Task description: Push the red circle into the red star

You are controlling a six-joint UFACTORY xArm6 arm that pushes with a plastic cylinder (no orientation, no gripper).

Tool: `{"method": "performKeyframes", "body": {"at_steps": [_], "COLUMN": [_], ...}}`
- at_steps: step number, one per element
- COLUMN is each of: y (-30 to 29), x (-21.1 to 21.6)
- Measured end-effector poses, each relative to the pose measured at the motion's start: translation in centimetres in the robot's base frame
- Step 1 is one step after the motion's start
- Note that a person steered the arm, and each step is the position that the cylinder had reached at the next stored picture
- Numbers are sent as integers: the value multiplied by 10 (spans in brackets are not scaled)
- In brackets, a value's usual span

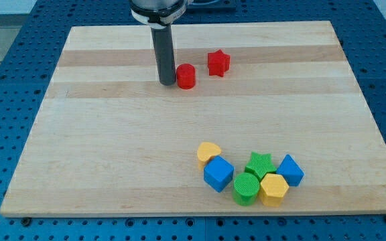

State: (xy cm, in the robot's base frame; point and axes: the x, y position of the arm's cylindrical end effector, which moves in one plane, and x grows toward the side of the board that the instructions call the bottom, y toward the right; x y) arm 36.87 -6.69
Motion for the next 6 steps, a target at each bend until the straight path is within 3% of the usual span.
{"method": "performKeyframes", "body": {"at_steps": [2, 3, 4, 6], "y": [63, 63, 27, -28], "x": [3, -7, 29, 191]}}
